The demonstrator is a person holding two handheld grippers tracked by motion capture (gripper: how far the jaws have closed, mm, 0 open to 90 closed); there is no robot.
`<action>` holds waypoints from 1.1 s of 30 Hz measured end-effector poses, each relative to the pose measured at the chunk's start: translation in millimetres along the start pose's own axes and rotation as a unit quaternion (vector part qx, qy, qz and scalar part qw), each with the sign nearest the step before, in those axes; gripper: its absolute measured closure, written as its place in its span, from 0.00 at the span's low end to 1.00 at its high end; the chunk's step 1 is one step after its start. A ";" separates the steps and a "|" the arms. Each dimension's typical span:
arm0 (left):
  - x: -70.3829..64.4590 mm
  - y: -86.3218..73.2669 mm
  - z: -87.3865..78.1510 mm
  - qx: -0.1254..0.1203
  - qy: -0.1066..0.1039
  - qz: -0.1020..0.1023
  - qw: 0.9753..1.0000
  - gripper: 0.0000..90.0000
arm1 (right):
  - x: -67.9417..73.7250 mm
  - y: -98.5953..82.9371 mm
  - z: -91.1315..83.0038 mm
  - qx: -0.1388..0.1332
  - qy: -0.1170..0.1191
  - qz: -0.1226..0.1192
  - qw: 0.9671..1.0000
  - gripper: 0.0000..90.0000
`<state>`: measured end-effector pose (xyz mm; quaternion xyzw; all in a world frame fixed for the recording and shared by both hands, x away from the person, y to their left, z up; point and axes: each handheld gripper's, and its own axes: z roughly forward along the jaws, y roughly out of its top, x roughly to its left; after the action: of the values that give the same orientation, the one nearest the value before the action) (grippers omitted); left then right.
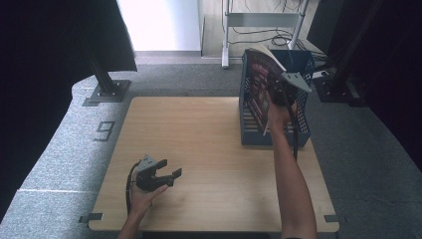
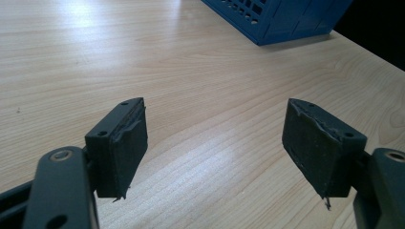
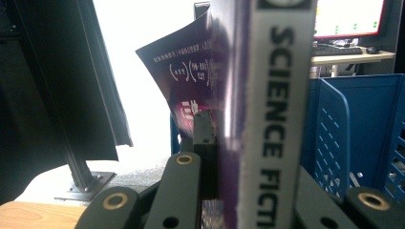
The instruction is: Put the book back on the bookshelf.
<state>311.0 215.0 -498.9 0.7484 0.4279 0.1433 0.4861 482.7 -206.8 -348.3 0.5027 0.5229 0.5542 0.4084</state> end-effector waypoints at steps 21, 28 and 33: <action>3.3 0.6 -3.4 -0.005 0.000 -0.003 1.000 0.26 | 4.6 -5.2 18.5 0.002 -0.019 0.002 1.000 0.91; 5.2 0.6 -3.8 -0.006 0.002 -0.006 1.000 0.26 | 0.4 -9.9 24.1 0.008 -0.028 0.007 1.000 0.91; 5.3 0.4 -3.7 -0.006 0.003 -0.005 1.000 0.26 | -2.3 -10.3 26.4 0.005 -0.027 0.010 1.000 0.91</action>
<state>312.1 221.3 -497.9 0.7429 0.4322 0.1458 0.4899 508.3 -203.4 -360.2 0.5250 0.5090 0.5420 0.4142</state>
